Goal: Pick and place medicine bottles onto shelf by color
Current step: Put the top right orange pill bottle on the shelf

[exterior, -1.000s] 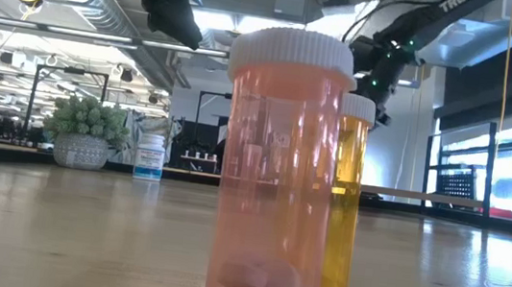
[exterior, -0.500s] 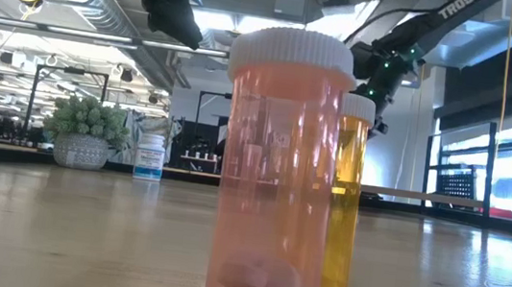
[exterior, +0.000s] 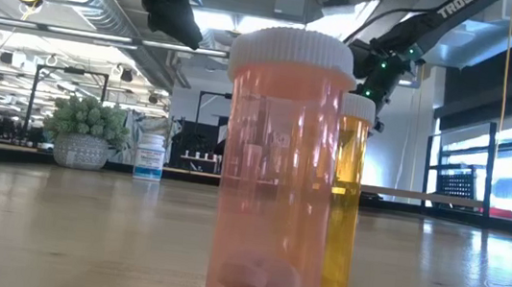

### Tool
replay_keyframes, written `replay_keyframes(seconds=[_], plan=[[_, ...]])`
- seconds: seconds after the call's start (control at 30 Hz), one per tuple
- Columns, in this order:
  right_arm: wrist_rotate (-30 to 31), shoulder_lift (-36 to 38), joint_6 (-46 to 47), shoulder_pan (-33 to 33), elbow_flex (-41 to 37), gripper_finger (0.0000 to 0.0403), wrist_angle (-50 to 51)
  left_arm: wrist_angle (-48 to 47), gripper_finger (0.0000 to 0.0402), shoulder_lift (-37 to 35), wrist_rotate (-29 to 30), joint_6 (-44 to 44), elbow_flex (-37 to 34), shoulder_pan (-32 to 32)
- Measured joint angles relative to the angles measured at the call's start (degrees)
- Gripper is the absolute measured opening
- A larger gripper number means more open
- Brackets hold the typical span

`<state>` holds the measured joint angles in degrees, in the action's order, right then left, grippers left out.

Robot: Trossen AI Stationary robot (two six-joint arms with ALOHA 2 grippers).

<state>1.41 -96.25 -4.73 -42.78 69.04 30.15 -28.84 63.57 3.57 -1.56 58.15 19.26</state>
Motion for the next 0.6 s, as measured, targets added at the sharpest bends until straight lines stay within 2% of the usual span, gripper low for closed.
replay_keyframes(seconds=[0.6], plan=[[0.6,-2.1,0.2,0.1,0.0,0.0123,0.3,0.0,0.0151,0.0,0.0,0.0,0.0,0.0]])
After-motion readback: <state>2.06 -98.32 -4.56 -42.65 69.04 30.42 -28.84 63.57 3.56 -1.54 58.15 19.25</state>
